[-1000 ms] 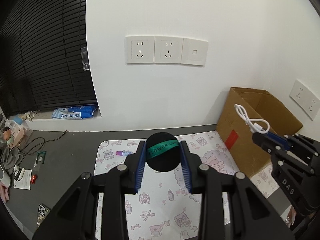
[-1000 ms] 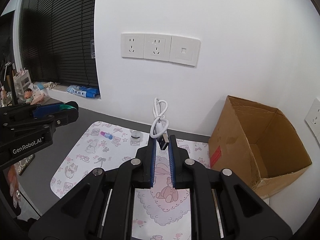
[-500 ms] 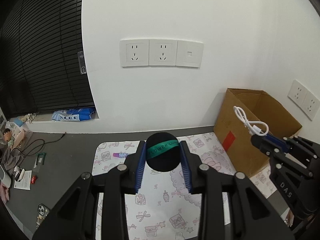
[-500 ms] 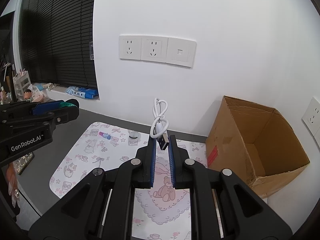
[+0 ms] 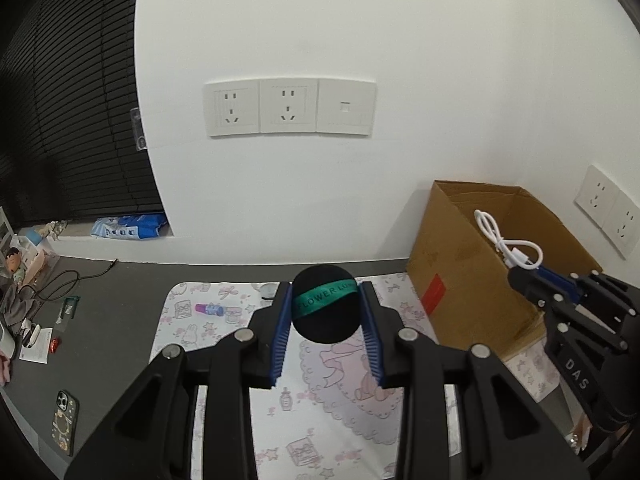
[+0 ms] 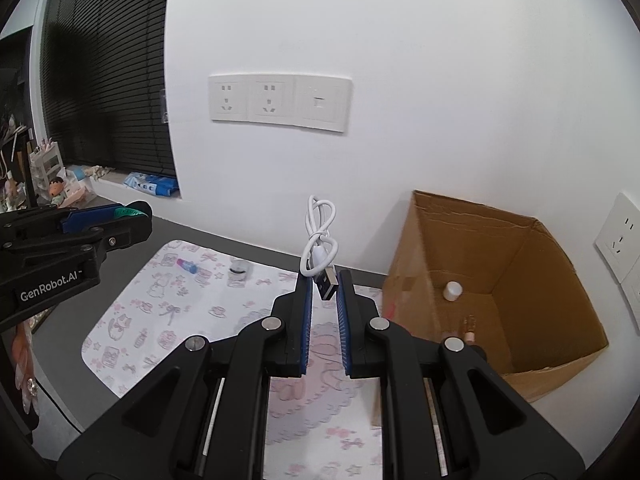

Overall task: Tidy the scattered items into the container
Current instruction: 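Lift the cable and black compact and carry them over the box, then open both grippers to drop the cable and compact into the box, then withdraw both open tools from the box back over the mat, then grasp the white round jar with the right gripper while the left grasps the pink-blue bottle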

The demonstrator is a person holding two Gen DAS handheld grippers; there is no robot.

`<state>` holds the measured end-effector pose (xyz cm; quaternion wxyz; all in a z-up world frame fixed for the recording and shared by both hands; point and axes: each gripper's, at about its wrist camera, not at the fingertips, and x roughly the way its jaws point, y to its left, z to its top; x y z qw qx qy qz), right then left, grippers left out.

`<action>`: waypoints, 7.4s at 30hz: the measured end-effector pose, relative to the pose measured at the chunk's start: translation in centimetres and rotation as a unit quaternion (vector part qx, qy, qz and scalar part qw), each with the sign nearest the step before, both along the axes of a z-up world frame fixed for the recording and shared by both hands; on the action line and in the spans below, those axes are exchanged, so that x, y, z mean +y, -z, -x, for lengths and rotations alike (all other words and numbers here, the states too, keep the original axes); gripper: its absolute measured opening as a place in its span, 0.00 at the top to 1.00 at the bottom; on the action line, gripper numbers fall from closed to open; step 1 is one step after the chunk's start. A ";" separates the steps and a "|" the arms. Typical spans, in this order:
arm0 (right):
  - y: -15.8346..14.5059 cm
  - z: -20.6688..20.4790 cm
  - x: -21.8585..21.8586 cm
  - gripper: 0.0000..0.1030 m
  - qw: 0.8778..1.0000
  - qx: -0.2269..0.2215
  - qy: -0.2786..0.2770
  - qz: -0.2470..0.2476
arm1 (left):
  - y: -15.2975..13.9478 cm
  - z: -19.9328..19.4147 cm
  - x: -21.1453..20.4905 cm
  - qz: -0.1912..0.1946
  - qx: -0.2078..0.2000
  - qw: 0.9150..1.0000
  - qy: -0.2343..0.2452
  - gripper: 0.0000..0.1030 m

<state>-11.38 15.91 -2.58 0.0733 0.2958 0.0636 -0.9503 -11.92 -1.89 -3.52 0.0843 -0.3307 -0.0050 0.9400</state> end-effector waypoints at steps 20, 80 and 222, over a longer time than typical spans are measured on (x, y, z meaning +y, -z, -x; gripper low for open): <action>0.3 1.6 13.4 0.88 0.999 -0.001 0.040 -0.004 | -0.6 3.1 13.6 -0.005 0.002 0.999 0.050 0.68; 2.6 3.6 24.3 0.08 0.990 -0.041 0.131 0.034 | 2.3 7.4 25.5 0.074 -0.049 0.992 0.085 0.11; 26.0 25.0 -15.8 0.61 0.982 -0.179 -0.064 -0.011 | 24.7 18.6 -14.2 0.044 -0.171 0.982 -0.065 0.45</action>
